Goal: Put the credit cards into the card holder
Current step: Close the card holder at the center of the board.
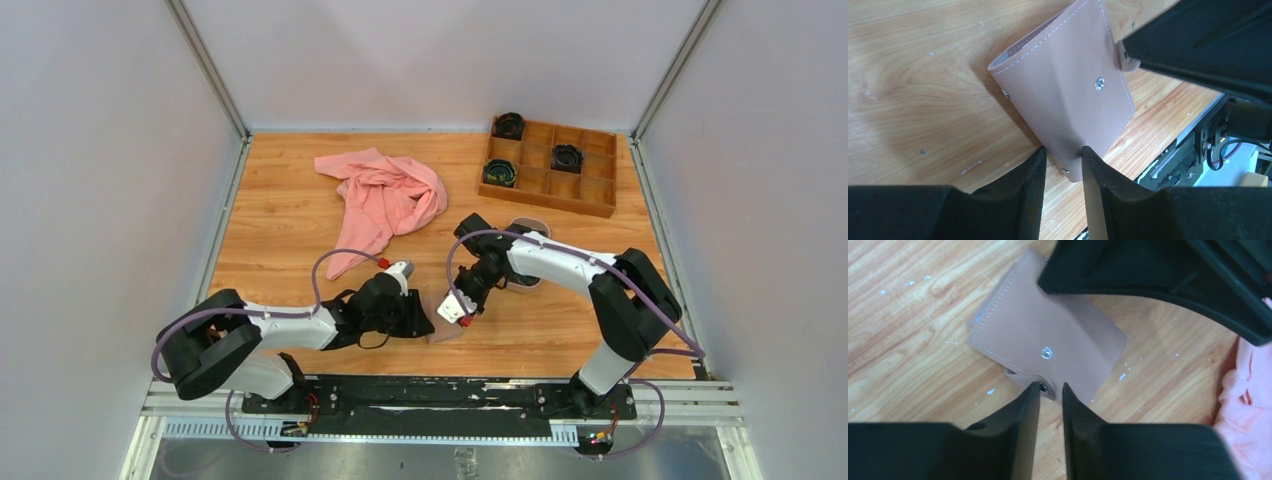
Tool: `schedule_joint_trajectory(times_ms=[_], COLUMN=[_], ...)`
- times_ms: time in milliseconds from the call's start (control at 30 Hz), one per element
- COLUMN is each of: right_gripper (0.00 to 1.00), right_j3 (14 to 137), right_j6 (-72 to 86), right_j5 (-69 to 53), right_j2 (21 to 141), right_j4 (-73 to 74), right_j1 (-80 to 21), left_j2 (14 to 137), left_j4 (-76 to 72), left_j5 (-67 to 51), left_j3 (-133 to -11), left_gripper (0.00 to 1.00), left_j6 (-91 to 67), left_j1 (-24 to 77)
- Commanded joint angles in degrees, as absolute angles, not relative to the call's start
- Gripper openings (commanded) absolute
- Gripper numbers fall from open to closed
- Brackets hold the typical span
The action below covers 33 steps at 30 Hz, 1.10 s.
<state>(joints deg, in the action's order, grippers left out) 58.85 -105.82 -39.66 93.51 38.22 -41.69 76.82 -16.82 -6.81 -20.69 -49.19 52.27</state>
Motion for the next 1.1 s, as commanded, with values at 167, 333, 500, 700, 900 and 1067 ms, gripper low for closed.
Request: schedule_joint_trajectory(times_ms=[167,333,500,700,900,1067], right_gripper=[0.61,0.66,0.63,0.62,0.65,0.66], right_j3=[61.37,57.92,55.36,55.41,53.81,55.36], right_j6=[-86.36,-72.38,-46.12,-23.90,-16.91,-14.73], right_j5=[-36.11,-34.98,-40.87,-41.76,-48.29,-50.83], right_j2=[84.62,78.28,78.13,83.40,90.30,92.89], right_j4=[38.77,37.51,35.38,33.09,31.74,31.99], right_j1=[-36.28,-35.95,-35.69,-27.69,-25.69,-27.53], left_j2=[81.12,82.87,83.87,82.35,79.84,79.12], left_j4=[-19.81,-21.01,-22.82,-24.08,-24.43,-24.43], left_j5=[-2.57,-1.06,-0.09,3.69,5.27,5.54], left_j3=[-20.13,-20.65,-20.15,-18.75,-17.28,-17.23], left_gripper=[0.36,0.36,0.37,0.37,0.38,0.38], left_j6=[-54.22,-55.11,-57.81,-60.80,-61.96,-62.05], left_j1=[54.55,55.55,56.44,57.71,57.77,57.81])
